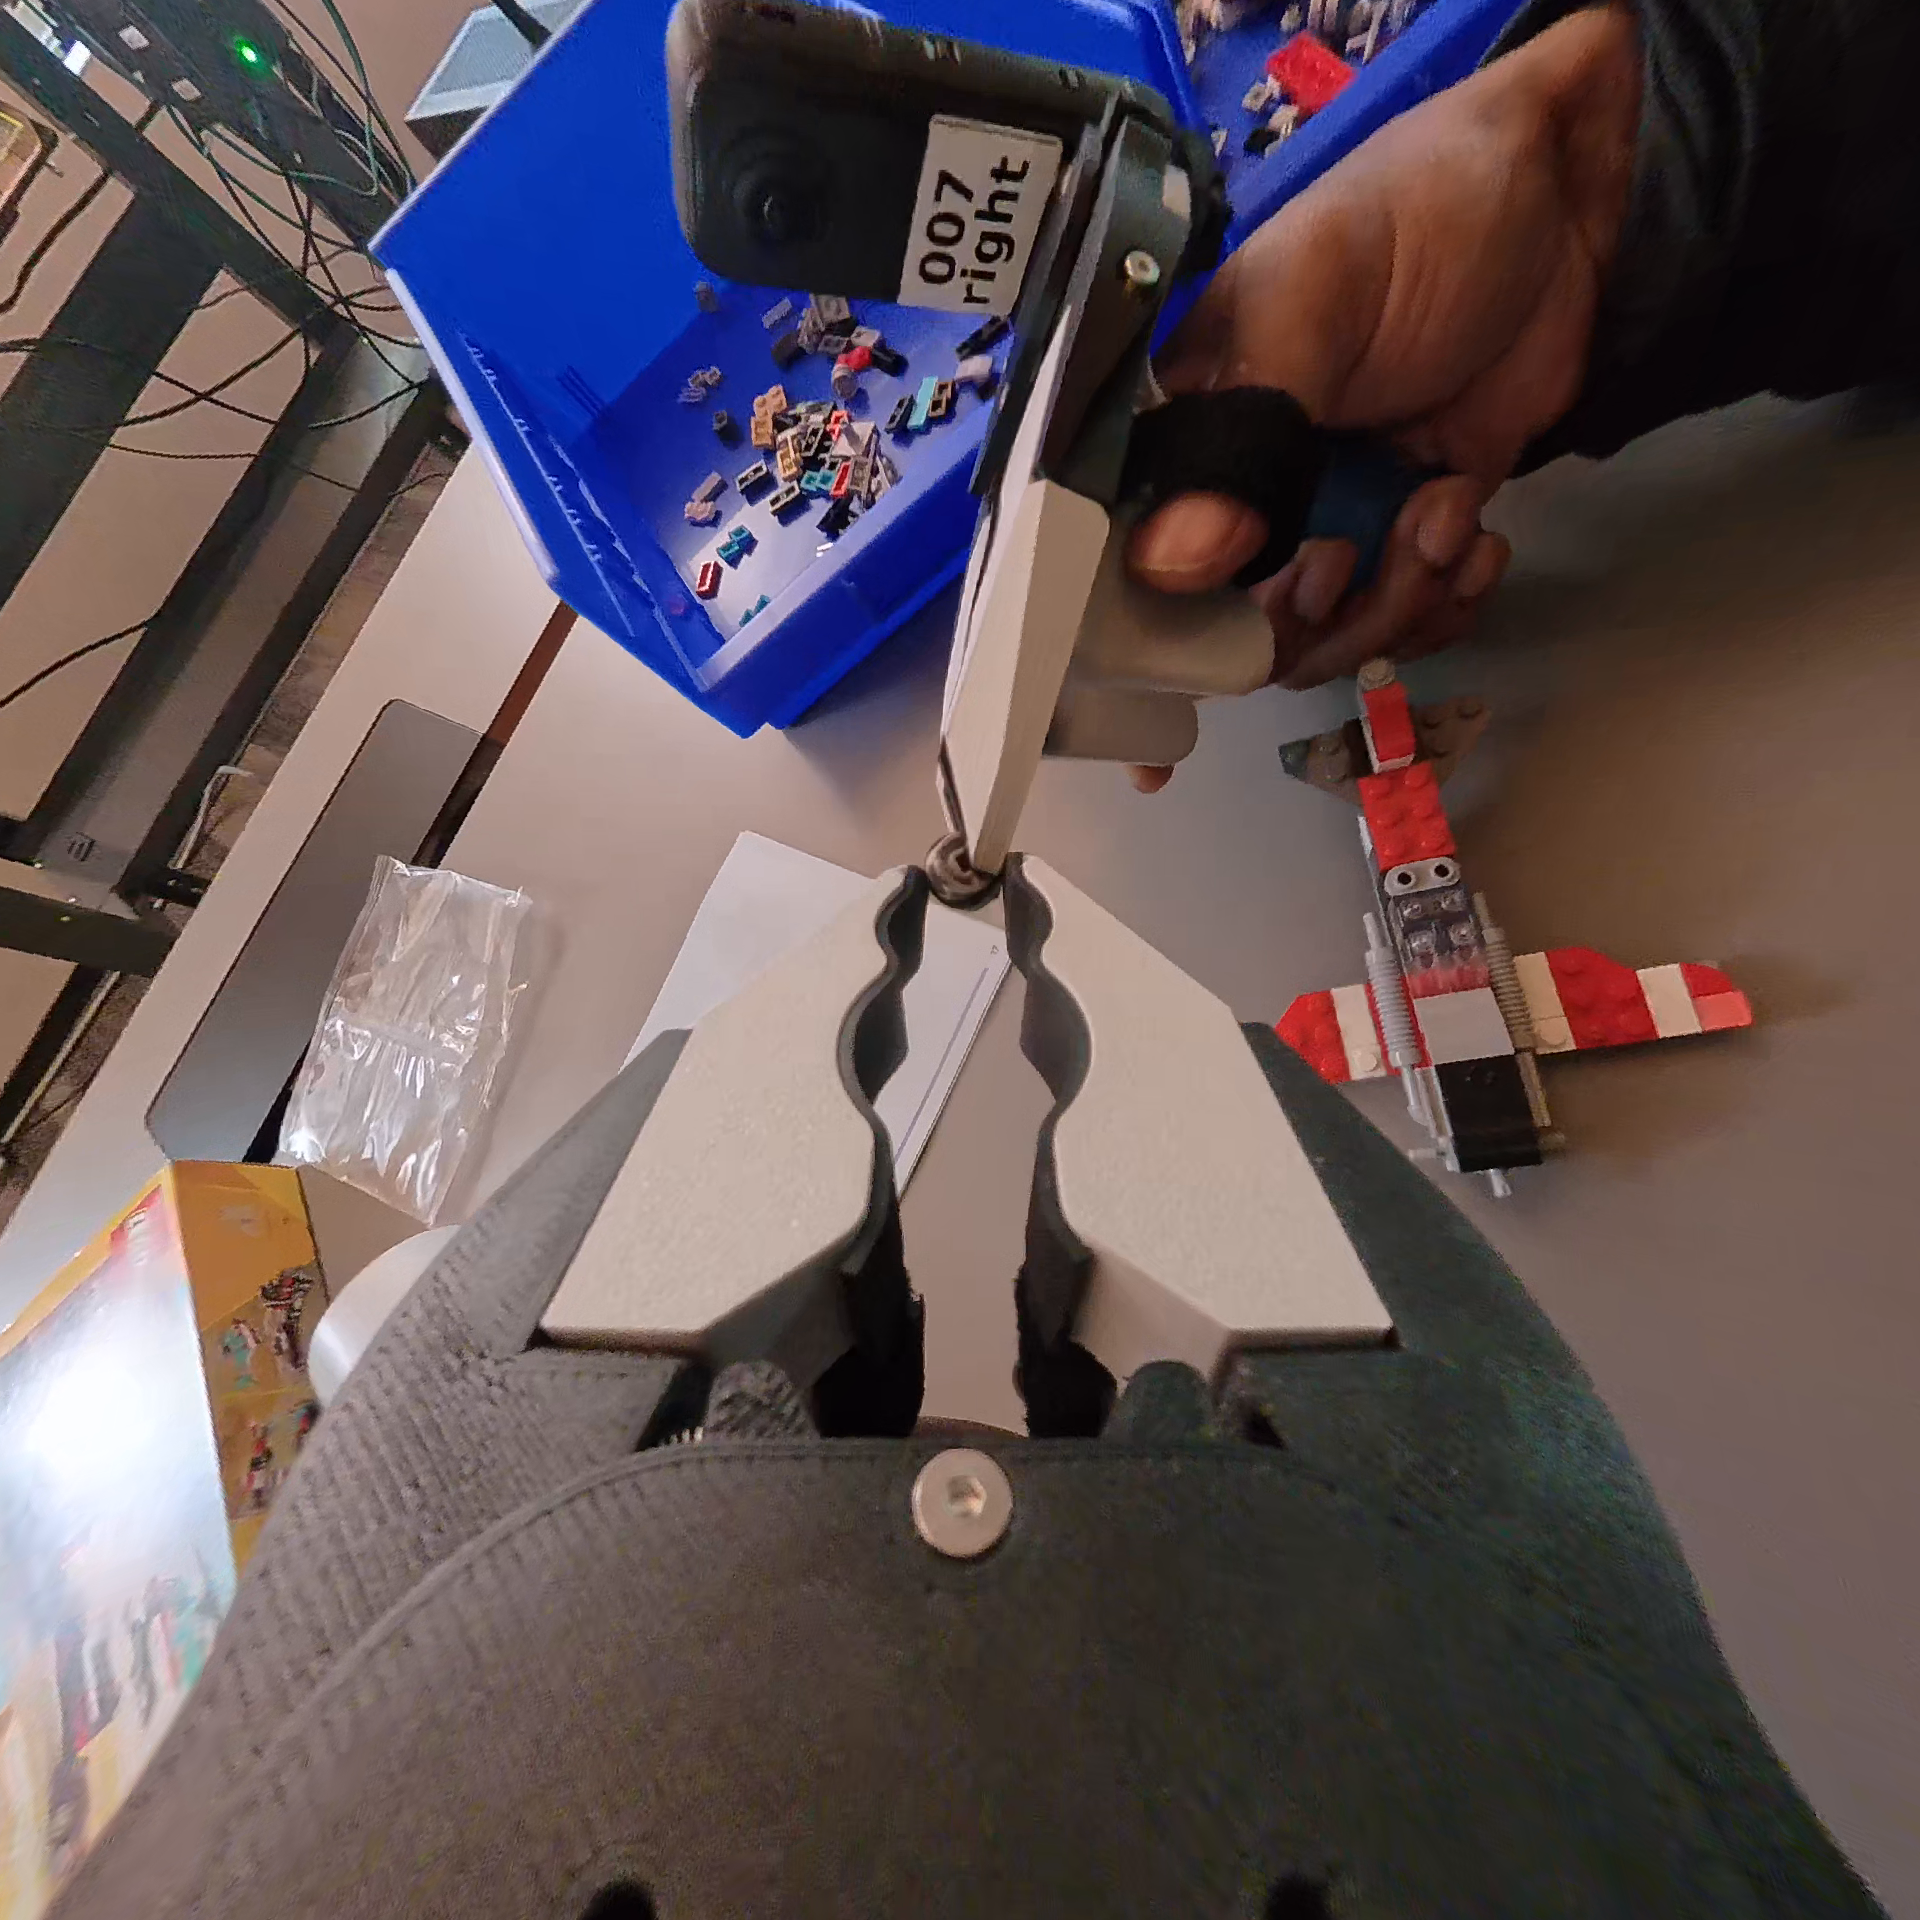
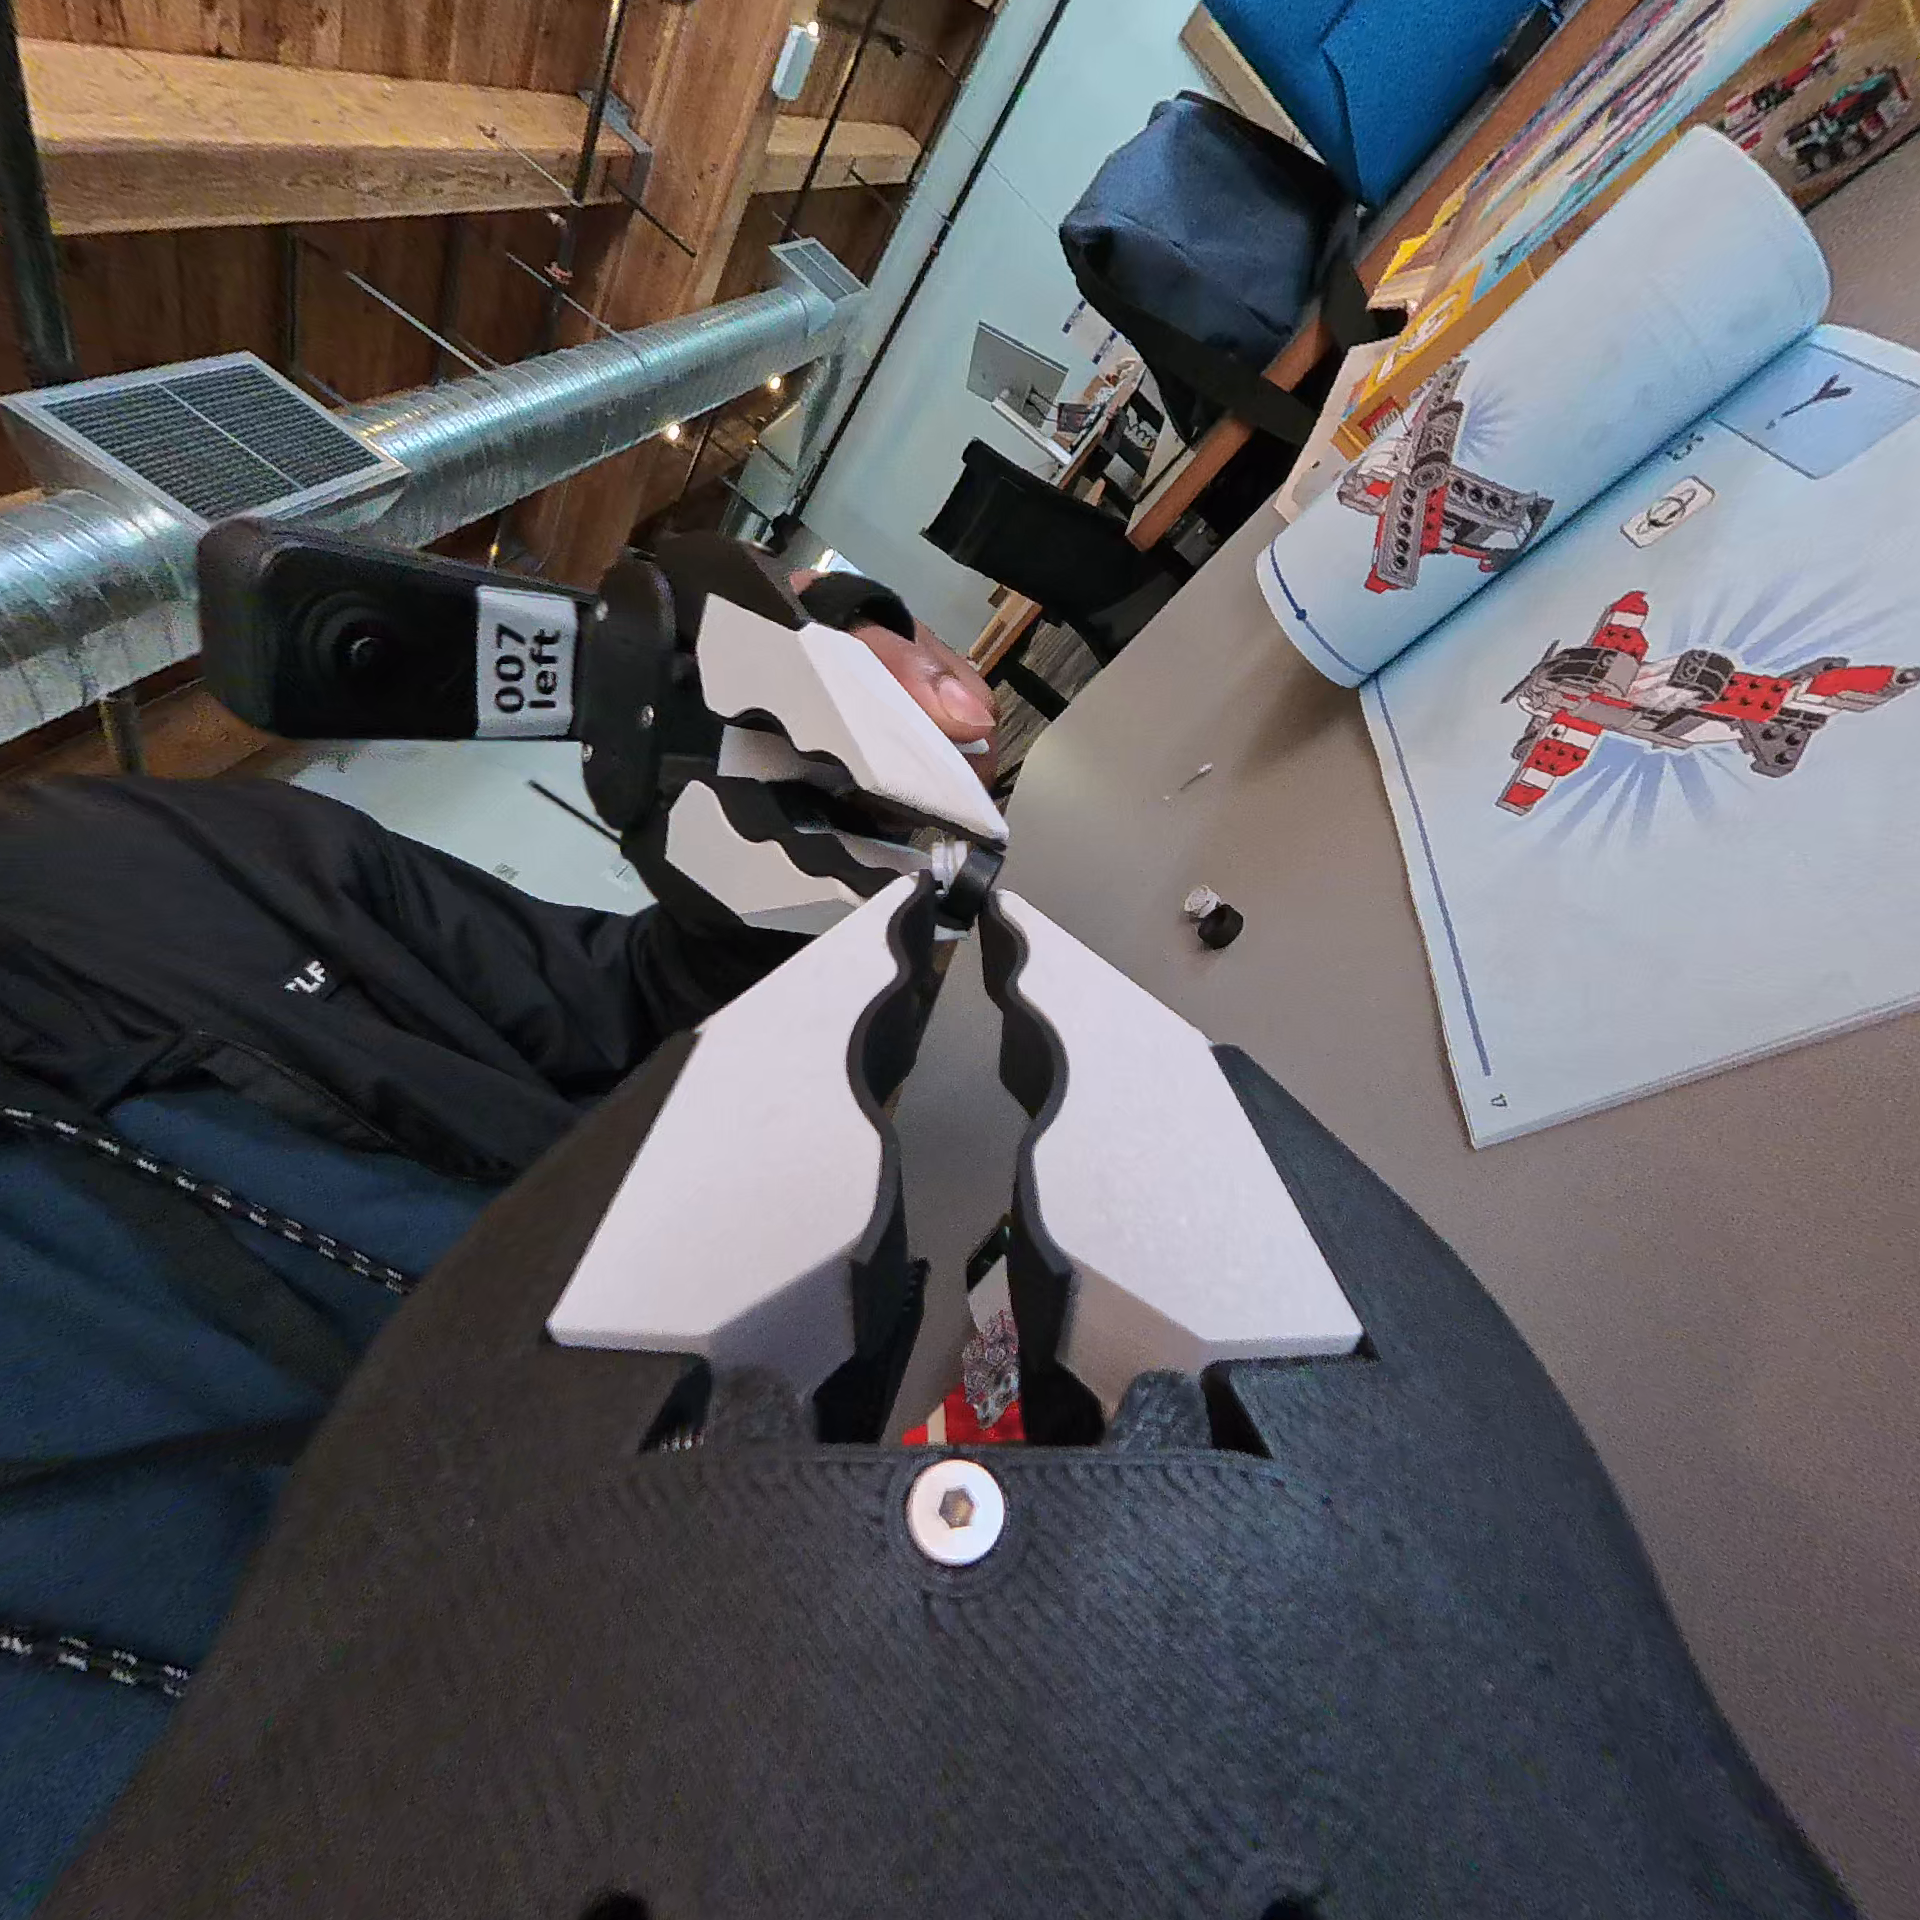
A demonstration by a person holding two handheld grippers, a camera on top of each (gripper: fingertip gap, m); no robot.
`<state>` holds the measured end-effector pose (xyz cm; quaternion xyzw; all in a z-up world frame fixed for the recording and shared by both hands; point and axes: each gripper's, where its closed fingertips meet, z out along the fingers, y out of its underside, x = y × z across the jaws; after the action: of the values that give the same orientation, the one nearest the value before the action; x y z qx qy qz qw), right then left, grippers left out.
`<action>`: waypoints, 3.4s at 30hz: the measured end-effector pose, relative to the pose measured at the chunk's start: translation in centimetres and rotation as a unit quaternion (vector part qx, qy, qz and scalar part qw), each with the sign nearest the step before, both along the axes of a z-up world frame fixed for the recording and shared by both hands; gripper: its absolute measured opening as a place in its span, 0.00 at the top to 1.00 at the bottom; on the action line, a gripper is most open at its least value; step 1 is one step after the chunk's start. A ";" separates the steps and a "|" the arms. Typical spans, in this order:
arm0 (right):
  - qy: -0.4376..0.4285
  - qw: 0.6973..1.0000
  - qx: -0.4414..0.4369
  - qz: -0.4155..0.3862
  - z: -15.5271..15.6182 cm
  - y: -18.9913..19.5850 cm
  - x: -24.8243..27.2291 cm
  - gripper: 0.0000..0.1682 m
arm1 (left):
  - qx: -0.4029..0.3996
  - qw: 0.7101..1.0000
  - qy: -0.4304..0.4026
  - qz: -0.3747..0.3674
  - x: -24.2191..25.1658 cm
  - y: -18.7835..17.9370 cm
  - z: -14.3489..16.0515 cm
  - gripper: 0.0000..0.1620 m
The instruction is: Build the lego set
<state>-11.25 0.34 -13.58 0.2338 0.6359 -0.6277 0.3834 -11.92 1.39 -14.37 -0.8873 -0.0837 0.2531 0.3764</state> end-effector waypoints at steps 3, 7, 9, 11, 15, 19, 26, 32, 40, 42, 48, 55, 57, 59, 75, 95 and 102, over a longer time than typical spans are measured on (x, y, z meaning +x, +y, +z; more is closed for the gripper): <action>0.005 1.000 -0.015 -0.001 0.5 0.3 -0.1 0.96 | 0.042 0.999 -0.016 0.004 0.0 -0.2 0.6 0.88; 0.021 0.999 -0.032 -0.004 1.3 0.8 -0.1 0.96 | 0.159 0.984 -0.075 0.010 0.1 -0.6 2.0 0.85; 0.037 0.998 -0.042 -0.005 1.7 1.1 -0.1 0.96 | 0.240 0.961 -0.139 0.003 0.4 -0.4 2.7 0.83; 0.063 0.997 -0.048 -0.005 2.0 1.4 0.1 0.96 | 0.316 0.925 -0.212 -0.007 0.6 0.0 3.2 0.80; 0.106 0.993 -0.057 -0.004 2.6 1.9 0.5 0.96 | 0.397 0.863 -0.310 -0.036 0.6 1.0 3.3 0.78; 0.132 0.989 -0.068 0.001 3.2 2.3 1.0 0.96 | 0.422 0.828 -0.363 -0.068 0.9 1.8 3.4 0.78; 0.148 0.987 -0.067 0.012 3.1 2.2 1.6 0.96 | 0.424 0.802 -0.410 -0.101 1.7 2.4 3.6 0.82; 0.151 0.987 -0.056 0.012 2.6 2.1 1.5 0.96 | 0.420 0.803 -0.411 -0.101 1.8 2.3 3.4 0.90; 0.147 0.987 -0.060 0.007 2.8 2.1 1.4 0.96 | 0.425 0.812 -0.391 -0.088 1.5 2.2 3.5 0.91; 0.148 0.987 -0.059 0.005 2.7 2.1 1.3 0.96 | 0.427 0.812 -0.388 -0.084 1.5 2.2 3.5 0.91; 0.152 0.987 -0.057 -0.006 2.8 2.1 1.0 0.96 | 0.423 0.824 -0.370 -0.077 1.1 2.3 3.6 0.91; 0.155 0.986 -0.059 -0.011 2.9 2.3 0.8 0.95 | 0.410 0.840 -0.348 -0.071 1.0 2.4 3.6 0.92; 0.154 0.986 -0.059 -0.012 2.9 2.3 0.8 0.94 | 0.406 0.844 -0.343 -0.068 0.9 2.4 3.6 0.92; 0.154 0.986 -0.060 -0.012 2.9 2.3 0.8 0.94 | 0.402 0.848 -0.339 -0.065 0.9 2.4 3.6 0.92; 0.150 0.987 -0.058 -0.021 2.9 2.1 0.4 0.92 | 0.391 0.854 -0.341 -0.040 0.5 2.3 3.4 0.92; 0.145 0.987 -0.064 -0.025 3.1 2.5 0.2 0.92 | 0.343 0.908 -0.237 -0.044 1.0 2.4 3.4 0.92; 0.148 0.986 -0.069 -0.018 3.3 2.4 0.6 0.93 | 0.324 0.919 -0.218 -0.049 1.1 2.3 3.2 0.92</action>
<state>-10.66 2.79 -10.33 0.1227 0.6365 -0.7046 0.2888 -10.77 3.73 -11.13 -0.7529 -0.1979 -0.0064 0.6276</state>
